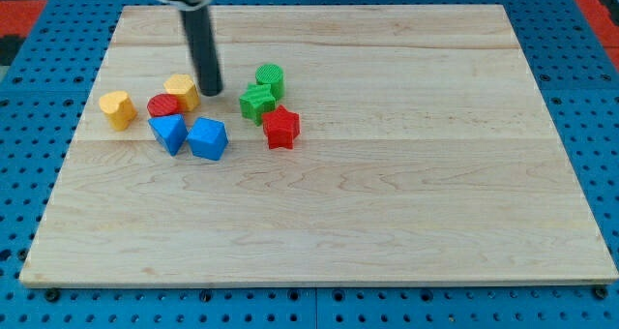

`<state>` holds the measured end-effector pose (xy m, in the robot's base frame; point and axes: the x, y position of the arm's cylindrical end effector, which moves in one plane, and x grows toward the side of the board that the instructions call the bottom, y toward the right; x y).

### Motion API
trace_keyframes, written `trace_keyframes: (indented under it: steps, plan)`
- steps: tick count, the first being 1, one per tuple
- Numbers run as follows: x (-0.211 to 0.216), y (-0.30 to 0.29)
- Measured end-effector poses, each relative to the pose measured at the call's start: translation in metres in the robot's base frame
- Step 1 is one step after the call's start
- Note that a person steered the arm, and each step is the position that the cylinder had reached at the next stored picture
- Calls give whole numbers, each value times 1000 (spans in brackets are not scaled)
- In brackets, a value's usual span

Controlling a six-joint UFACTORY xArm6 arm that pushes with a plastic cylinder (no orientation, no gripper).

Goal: Move your arm below the yellow heart

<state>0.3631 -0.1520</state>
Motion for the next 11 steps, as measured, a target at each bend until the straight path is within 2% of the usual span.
trace_keyframes:
  steps: [1,2,3,4,6,7,8,9,11]
  plan:
    - [3,-41]
    - [-16,-10]
    - [-56,-57]
    - [-51,-148]
    - [29,-152]
    - [89,-152]
    - [115,-151]
    - [108,-113]
    - [81,-108]
